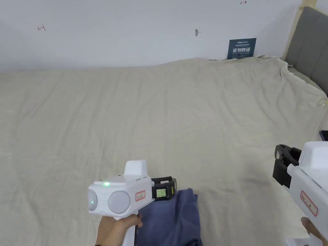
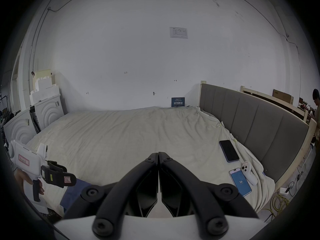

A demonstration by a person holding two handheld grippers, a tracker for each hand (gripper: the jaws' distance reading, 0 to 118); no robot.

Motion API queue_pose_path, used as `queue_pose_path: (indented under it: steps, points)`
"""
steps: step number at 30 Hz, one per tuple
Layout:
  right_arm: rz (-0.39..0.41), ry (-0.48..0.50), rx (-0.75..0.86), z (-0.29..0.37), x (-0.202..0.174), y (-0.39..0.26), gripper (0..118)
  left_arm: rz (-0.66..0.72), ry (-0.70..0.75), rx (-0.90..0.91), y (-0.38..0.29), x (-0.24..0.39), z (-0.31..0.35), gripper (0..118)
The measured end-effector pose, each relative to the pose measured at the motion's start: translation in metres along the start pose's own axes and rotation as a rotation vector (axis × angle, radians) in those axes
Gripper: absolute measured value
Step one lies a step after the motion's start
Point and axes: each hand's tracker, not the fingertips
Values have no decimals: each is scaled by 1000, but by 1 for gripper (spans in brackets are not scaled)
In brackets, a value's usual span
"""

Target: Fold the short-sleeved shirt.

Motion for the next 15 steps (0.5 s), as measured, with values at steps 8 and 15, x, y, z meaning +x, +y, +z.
queue_pose_path:
  steps: [8,15]
  points:
    - [2,-5,-2,2,1,-1,0,-106,69,44,-51,-1,-24,0]
    - [-8,-19,-13,3,10,-6,0,-120,32,-46,-81,20,-56,0]
